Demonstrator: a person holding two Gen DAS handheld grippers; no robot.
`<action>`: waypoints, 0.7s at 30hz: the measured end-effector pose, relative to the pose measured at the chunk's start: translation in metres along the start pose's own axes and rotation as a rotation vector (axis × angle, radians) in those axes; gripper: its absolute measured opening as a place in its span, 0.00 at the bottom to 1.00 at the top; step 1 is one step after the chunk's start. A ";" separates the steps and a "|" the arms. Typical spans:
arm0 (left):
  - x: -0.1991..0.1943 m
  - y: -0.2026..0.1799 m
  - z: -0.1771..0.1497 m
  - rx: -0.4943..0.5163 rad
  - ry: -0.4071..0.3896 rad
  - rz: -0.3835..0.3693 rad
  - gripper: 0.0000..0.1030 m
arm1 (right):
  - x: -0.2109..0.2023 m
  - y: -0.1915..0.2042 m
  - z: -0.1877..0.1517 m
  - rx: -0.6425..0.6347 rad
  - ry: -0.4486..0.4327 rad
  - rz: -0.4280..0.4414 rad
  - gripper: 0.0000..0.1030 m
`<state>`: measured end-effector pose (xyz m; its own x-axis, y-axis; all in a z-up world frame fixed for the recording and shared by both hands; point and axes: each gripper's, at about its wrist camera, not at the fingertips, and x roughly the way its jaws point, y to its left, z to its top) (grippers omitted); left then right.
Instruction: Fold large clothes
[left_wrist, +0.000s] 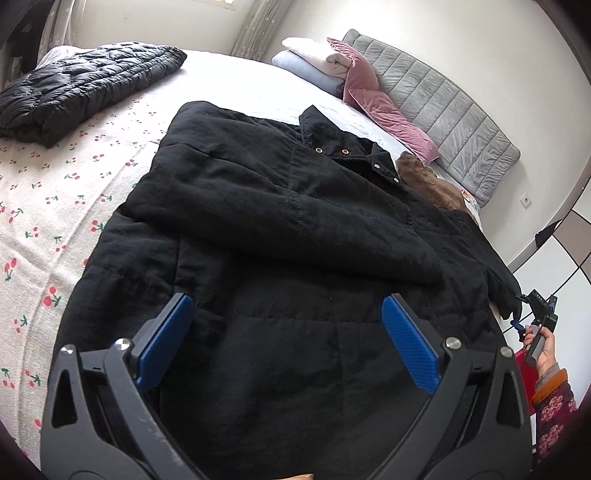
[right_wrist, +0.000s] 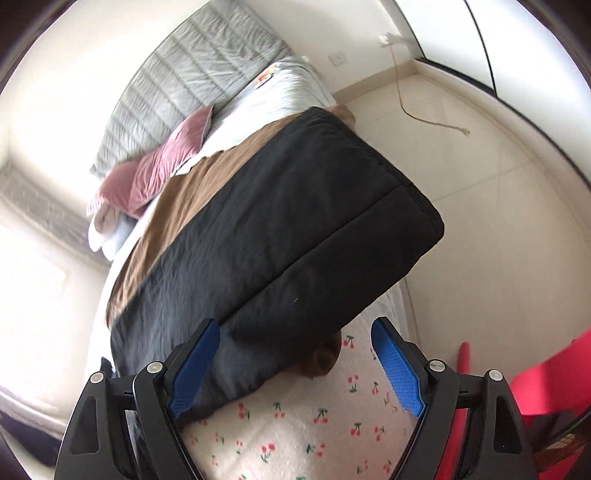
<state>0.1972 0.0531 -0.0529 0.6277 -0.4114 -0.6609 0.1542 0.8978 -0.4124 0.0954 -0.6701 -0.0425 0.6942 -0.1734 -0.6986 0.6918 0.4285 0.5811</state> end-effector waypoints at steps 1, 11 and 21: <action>0.001 -0.001 -0.001 0.006 0.003 0.003 0.99 | 0.002 -0.005 0.002 0.031 -0.004 0.019 0.83; 0.003 -0.003 -0.002 0.014 0.009 0.004 0.99 | -0.024 0.009 0.023 -0.005 -0.154 0.054 0.14; -0.005 -0.002 0.002 0.002 -0.021 0.001 0.99 | -0.086 0.115 0.006 -0.315 -0.285 0.078 0.10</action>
<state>0.1947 0.0541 -0.0477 0.6439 -0.4067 -0.6480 0.1549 0.8987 -0.4102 0.1166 -0.6110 0.0868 0.7994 -0.3493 -0.4888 0.5719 0.6918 0.4409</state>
